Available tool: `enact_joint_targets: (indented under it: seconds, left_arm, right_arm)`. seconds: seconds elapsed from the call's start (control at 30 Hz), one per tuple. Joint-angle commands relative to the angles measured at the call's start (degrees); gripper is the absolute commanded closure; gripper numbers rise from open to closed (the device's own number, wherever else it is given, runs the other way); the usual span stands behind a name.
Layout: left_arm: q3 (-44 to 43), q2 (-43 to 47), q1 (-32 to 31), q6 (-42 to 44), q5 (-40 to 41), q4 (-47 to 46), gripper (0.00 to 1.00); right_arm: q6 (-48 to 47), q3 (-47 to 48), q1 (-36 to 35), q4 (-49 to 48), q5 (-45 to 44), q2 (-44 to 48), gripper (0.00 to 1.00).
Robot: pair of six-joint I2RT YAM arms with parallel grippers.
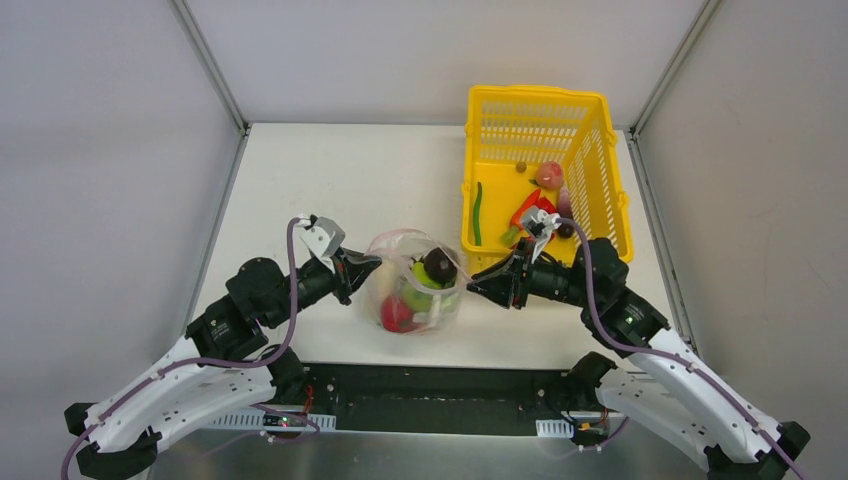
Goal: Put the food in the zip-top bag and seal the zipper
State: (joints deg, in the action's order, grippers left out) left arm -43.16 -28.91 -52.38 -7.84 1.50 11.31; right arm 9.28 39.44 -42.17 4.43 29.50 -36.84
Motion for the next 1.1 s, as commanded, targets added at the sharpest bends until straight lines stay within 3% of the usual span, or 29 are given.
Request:
enact_joint_targets:
  seconds: [0.0,0.37,0.6,0.77,0.87,0.97,1.07]
  left_arm:
    - [-0.26,0.56,0.63,0.94,0.31,-1.01,1.00]
    - [-1.02,0.76,0.67,1.33,3.38,1.06,1.00]
    - [-0.76,2.52,0.67,1.24,4.59,2.51,1.00]
    - [1.66,4.72,0.66,-0.15,6.22,0.34,1.00]
    - [2.96,5.03,0.62,-1.15,6.78,-0.93,1.00]
    - [3.75,5.24,0.61,-1.50,7.39,-1.78,1.00]
    - [4.17,5.69,0.66,-1.52,7.95,-2.14,1.00]
  right_arm:
    - [-1.58,0.91,0.19,-2.94,3.34,-0.78,0.81]
    - [-5.47,9.55,0.31,0.16,2.63,-2.94,0.95]
    - [-8.79,13.44,0.33,2.82,-3.33,-4.83,0.94]
    - [-8.07,13.32,0.26,2.61,-4.44,-5.27,0.73]
    - [-7.60,12.10,0.29,2.48,-4.39,-5.15,0.48]
    - [-6.09,9.42,0.29,0.84,-3.42,-4.26,0.29]
    - [-2.66,6.03,0.33,-3.59,-1.72,-2.93,0.23]
